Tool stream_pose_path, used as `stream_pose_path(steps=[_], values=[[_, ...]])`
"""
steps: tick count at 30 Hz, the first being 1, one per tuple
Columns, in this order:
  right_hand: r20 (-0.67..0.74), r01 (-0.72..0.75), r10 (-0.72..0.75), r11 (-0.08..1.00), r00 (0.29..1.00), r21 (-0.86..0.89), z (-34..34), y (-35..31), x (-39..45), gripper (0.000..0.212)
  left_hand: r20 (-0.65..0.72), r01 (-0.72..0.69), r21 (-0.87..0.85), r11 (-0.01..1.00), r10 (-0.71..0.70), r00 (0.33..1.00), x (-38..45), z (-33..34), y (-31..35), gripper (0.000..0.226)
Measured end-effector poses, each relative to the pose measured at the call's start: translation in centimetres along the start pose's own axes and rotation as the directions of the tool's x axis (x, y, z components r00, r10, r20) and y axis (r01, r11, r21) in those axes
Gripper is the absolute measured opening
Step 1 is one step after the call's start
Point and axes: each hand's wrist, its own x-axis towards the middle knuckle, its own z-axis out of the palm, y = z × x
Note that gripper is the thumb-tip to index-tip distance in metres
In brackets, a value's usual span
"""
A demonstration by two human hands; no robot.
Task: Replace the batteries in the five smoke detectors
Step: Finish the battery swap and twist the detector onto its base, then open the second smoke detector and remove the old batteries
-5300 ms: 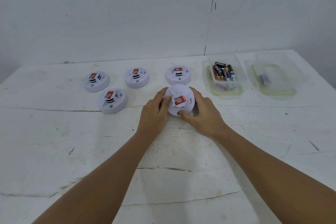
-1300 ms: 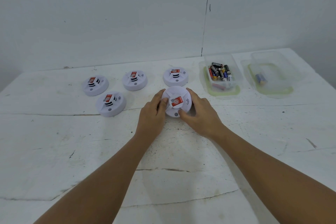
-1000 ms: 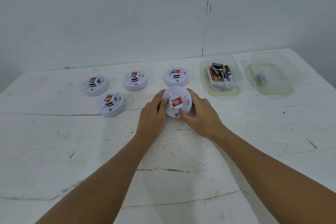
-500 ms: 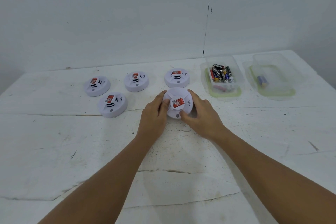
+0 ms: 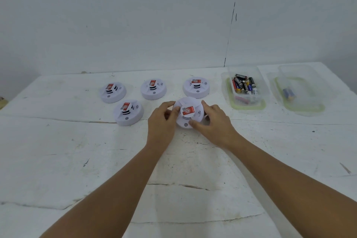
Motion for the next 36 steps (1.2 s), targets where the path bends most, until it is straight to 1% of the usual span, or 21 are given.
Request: stream_pose_path(steps=[3, 6, 10, 14, 18, 21, 24, 25, 27, 29, 30, 31, 32, 34, 36], values=[[-0.028, -0.01, 0.013, 0.995, 1.0, 0.097, 1.0, -1.4, 0.8, 0.068, -0.032, 0.061, 0.023, 0.998, -0.06, 0.998, 1.1, -1.3, 0.3, 0.019], [-0.051, -0.055, 0.059, 0.995, 0.997, 0.083, 2.1, -2.4, 1.7, 0.075, -0.045, 0.095, 0.074, 0.993, -0.092, 0.995, 2.3, -2.4, 0.4, 0.021], [-0.072, -0.111, 0.112, 0.994, 0.991, 0.016, 2.7, -2.9, 2.9, 0.065, -0.018, 0.111, 0.159, 0.981, -0.11, 0.994, 3.3, -2.8, -0.1, 0.025], [-0.073, -0.148, 0.145, 0.988, 0.987, -0.043, 2.9, -2.9, 3.1, 0.06, -0.016, 0.124, 0.179, 0.976, -0.123, 0.992, 3.5, -2.7, -0.2, 0.027], [-0.098, -0.143, 0.136, 0.987, 0.986, -0.069, 2.9, -3.1, 2.8, 0.061, -0.011, 0.096, 0.207, 0.974, -0.095, 0.995, 3.3, -2.8, 0.2, 0.027], [-0.09, -0.159, 0.154, 0.986, 0.984, -0.054, 3.0, -3.1, 2.8, 0.064, 0.015, 0.069, 0.266, 0.962, -0.075, 0.997, 3.2, -2.9, 0.6, 0.027], [-0.114, -0.165, 0.168, 0.986, 0.979, 0.036, 3.2, -3.2, 2.7, 0.074, 0.04, 0.041, 0.303, 0.952, -0.055, 0.998, 3.1, -3.5, 0.5, 0.029], [-0.141, -0.149, 0.157, 0.987, 0.977, 0.067, 3.2, -3.3, 2.6, 0.074, 0.038, 0.021, 0.304, 0.953, -0.034, 0.999, 3.1, -4.0, 0.5, 0.029], [-0.207, -0.092, 0.112, 0.99, 0.972, 0.105, 3.3, -3.9, 2.5, 0.066, -0.005, -0.041, 0.328, 0.944, 0.045, 0.999, 2.9, -5.3, 0.2, 0.029], [-0.27, -0.007, 0.039, 0.993, 0.962, 0.117, 3.6, -5.0, 2.5, 0.055, -0.063, -0.089, 0.449, 0.889, 0.131, 0.989, 3.1, -6.9, -0.5, 0.032], [-0.288, 0.035, 0.001, 0.992, 0.958, 0.122, 3.8, -5.6, 2.4, 0.049, -0.079, -0.087, 0.526, 0.846, 0.151, 0.985, 3.4, -7.6, -0.9, 0.036], [-0.299, 0.074, -0.032, 0.989, 0.954, 0.13, 4.0, -6.4, 2.4, 0.046, -0.083, -0.064, 0.596, 0.8, 0.141, 0.987, 3.7, -8.3, -1.4, 0.042], [-0.301, 0.103, -0.057, 0.985, 0.952, 0.14, 4.3, -7.0, 2.4, 0.044, -0.074, -0.025, 0.655, 0.755, 0.098, 0.992, 4.0, -9.0, -1.7, 0.05], [-0.282, 0.135, -0.084, 0.977, 0.956, 0.166, 4.9, -8.2, 2.4, 0.042, -0.041, 0.058, 0.74, 0.671, -0.041, 0.998, 4.4, -9.8, -2.1, 0.066], [-0.252, 0.159, -0.108, 0.968, 0.962, 0.192, 5.4, -9.2, 2.4, 0.04, 0.005, 0.094, 0.77, 0.632, -0.154, 0.988, 4.7, -10.4, -2.5, 0.073]])
